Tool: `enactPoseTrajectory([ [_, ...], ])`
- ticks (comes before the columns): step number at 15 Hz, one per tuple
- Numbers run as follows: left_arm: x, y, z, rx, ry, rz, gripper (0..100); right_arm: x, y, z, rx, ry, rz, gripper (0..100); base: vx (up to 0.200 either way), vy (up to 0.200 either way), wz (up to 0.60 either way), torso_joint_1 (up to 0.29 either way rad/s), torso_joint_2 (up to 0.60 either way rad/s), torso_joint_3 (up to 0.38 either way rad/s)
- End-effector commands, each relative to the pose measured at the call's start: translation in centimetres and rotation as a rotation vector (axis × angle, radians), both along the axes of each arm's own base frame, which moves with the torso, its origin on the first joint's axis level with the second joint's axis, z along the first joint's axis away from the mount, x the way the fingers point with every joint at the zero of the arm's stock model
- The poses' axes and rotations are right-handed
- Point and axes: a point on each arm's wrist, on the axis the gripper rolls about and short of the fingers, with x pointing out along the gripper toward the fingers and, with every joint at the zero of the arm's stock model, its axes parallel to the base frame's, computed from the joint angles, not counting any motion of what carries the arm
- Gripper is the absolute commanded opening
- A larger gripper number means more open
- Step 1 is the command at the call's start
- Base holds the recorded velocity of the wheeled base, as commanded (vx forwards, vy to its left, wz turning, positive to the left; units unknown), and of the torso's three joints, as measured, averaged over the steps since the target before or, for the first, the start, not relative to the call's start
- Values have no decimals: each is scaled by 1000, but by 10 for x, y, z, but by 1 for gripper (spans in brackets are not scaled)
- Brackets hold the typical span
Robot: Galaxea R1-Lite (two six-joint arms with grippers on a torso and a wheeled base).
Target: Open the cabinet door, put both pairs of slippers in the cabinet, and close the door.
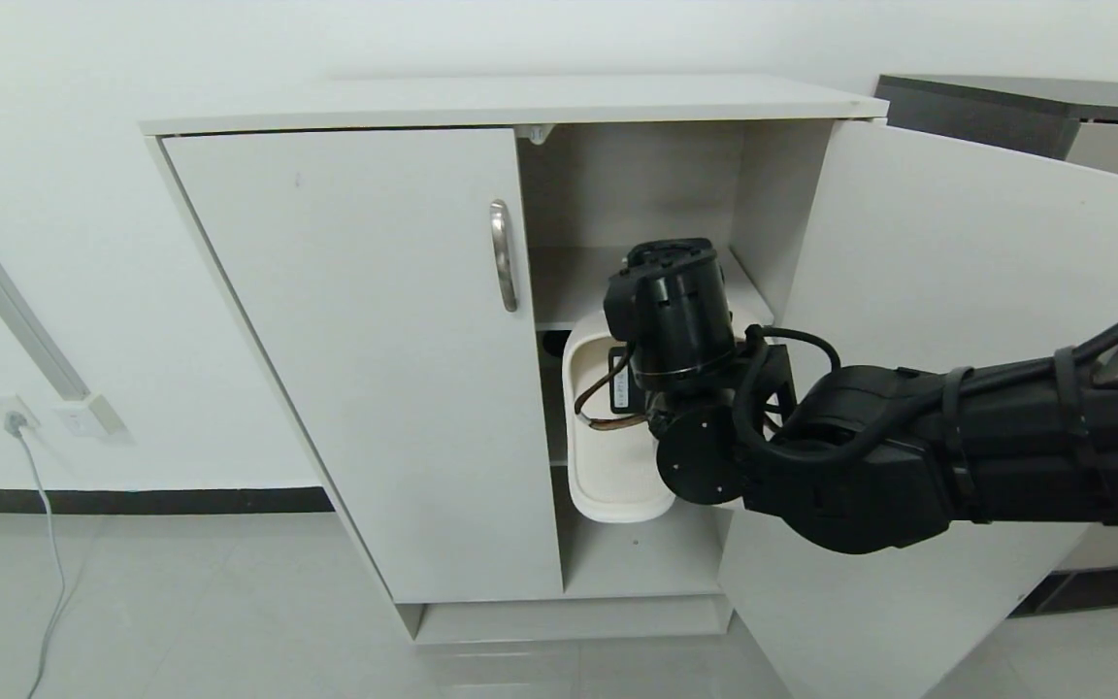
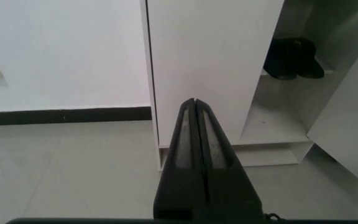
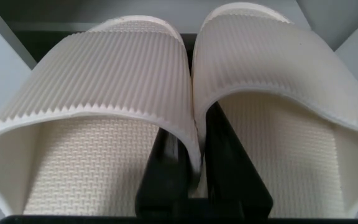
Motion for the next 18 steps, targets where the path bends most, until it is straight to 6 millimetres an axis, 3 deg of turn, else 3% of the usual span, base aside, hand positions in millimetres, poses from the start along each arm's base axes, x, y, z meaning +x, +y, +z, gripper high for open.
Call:
enactPoseTrajectory([
  [1,0,0,0,1,1,1,0,0,0,1,2,-1,2,0,200,0,0,2,2,12],
  [10,0,0,0,1,1,1,0,-4,-1,0,-10,1,3,0,200,0,0,0,3,5],
  [15,0,0,0,0,1,1,0,-8,1,-9,-33,-47,41,0,0,0,0,0,0,0],
  [18,0,0,0,0,1,1,0,5,-2,-12,-34,-50,108,0,0,0,0,0,0,0],
])
